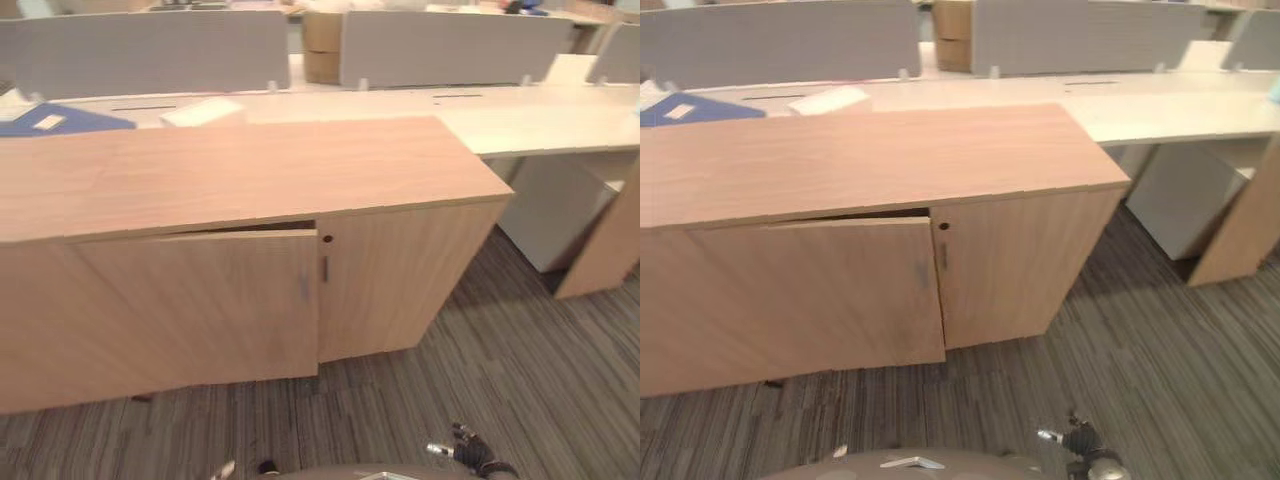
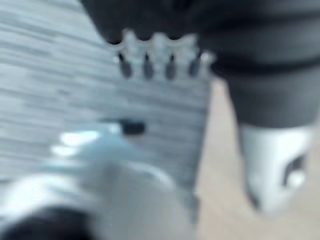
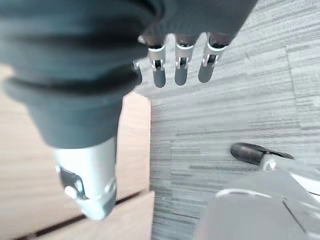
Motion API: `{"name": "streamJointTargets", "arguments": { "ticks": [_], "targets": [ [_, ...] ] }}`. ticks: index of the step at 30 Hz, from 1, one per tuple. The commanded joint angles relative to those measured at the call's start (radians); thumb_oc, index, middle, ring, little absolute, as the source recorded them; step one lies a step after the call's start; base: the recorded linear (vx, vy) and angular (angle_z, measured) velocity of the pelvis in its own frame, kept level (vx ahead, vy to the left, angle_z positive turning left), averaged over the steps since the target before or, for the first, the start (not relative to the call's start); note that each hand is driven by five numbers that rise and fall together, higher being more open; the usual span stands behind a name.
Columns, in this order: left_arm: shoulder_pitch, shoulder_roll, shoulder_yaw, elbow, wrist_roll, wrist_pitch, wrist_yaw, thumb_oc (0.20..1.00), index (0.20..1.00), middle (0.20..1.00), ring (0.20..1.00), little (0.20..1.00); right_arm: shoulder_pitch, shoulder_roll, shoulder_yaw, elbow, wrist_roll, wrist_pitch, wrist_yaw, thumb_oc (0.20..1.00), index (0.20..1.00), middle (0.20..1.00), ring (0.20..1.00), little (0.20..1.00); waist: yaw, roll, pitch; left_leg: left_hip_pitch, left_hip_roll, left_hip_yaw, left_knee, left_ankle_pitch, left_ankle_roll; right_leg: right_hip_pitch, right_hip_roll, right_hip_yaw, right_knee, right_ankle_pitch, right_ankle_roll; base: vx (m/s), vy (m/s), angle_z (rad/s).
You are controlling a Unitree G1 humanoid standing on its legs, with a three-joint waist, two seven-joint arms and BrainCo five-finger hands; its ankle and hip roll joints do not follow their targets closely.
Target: Put the empty folder in the office cabinet
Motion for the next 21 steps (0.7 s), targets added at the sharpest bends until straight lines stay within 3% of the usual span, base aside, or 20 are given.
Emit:
{"name": "streamJointTargets", "arguments": {
  "ticks": [1,7,8,11,13,15,18,21],
  "targets": [
    [-0.167,-0.026,-0.002,0.031,0.040,0.013,-0.043,1.000,1.000,1.000,1.000,1.000,-0.091,-0.043,-0.017,0.030,-0.010,-0.008,-0.012,1.000,1.000,1.000,1.000,1.000,0.002,0.041,0.068,0.051,-0.083,-0.050,0.009,-0.172,0.094,0.002,0.016,-0.073,0.045,-0.076,0.008,-0.01,0.126,0.26],
    [-0.155,-0.027,0.018,0.070,0.044,0.028,-0.049,1.000,1.000,1.000,1.000,1.000,-0.120,-0.011,-0.026,0.076,0.021,-0.008,-0.044,1.000,1.000,1.000,1.000,1.000,0.041,0.033,0.074,0.037,-0.117,-0.079,0.018,-0.184,0.131,-0.017,-0.020,-0.084,0.087,-0.067,0.029,0.00,0.123,0.22],
    [-0.168,-0.022,0.014,0.074,0.056,0.029,-0.070,1.000,1.000,1.000,1.000,1.000,-0.134,0.003,-0.023,0.082,0.043,-0.009,-0.068,1.000,1.000,1.000,1.000,1.000,0.049,0.039,0.081,0.031,-0.124,-0.077,0.011,-0.182,0.150,-0.043,-0.051,-0.102,0.158,-0.068,0.042,-0.01,0.201,0.15],
    [-0.175,-0.015,0.006,0.063,0.062,0.037,-0.102,1.000,1.000,1.000,1.000,1.000,-0.147,0.013,-0.015,0.076,0.051,-0.022,-0.068,1.000,1.000,1.000,1.000,1.000,0.048,0.047,0.095,0.029,-0.130,-0.070,0.010,-0.180,0.169,-0.095,-0.073,-0.101,0.271,-0.041,0.059,-0.03,0.125,0.24],
    [-0.186,-0.007,-0.028,0.045,0.045,0.043,-0.107,1.000,1.000,1.000,1.000,1.000,-0.160,0.021,0.004,0.071,0.055,-0.031,-0.073,1.000,1.000,1.000,1.000,1.000,0.024,0.052,0.118,0.035,-0.140,-0.086,0.004,-0.190,0.181,-0.168,-0.015,-0.057,0.336,-0.036,0.051,-0.03,0.086,0.07],
    [-0.200,-0.001,-0.042,0.037,0.048,0.057,-0.114,1.000,1.000,1.000,1.000,1.000,-0.169,0.021,0.011,0.067,0.060,-0.022,-0.075,1.000,1.000,1.000,1.000,1.000,0.008,0.050,0.131,0.039,-0.150,-0.094,0.008,-0.198,0.178,-0.198,0.026,-0.047,0.308,-0.039,0.037,0.02,0.020,0.15],
    [-0.208,0.003,-0.042,0.041,0.046,0.066,-0.118,1.000,1.000,1.000,1.000,1.000,-0.169,0.014,0.014,0.072,0.058,-0.016,-0.056,1.000,1.000,1.000,1.000,1.000,0.001,0.047,0.137,0.041,-0.157,-0.100,0.021,-0.200,0.180,-0.201,0.040,-0.030,0.296,-0.037,0.031,0.03,-0.005,0.18],
    [-0.219,-0.003,-0.033,0.047,0.033,0.076,-0.116,1.000,1.000,1.000,1.000,1.000,-0.174,-0.005,0.022,0.093,0.028,-0.006,-0.025,1.000,1.000,1.000,1.000,1.000,0.005,0.045,0.115,0.040,-0.161,-0.107,0.013,-0.183,0.165,-0.125,0.077,-0.005,0.166,-0.061,0.000,0.09,-0.020,0.29]
  ]
}}
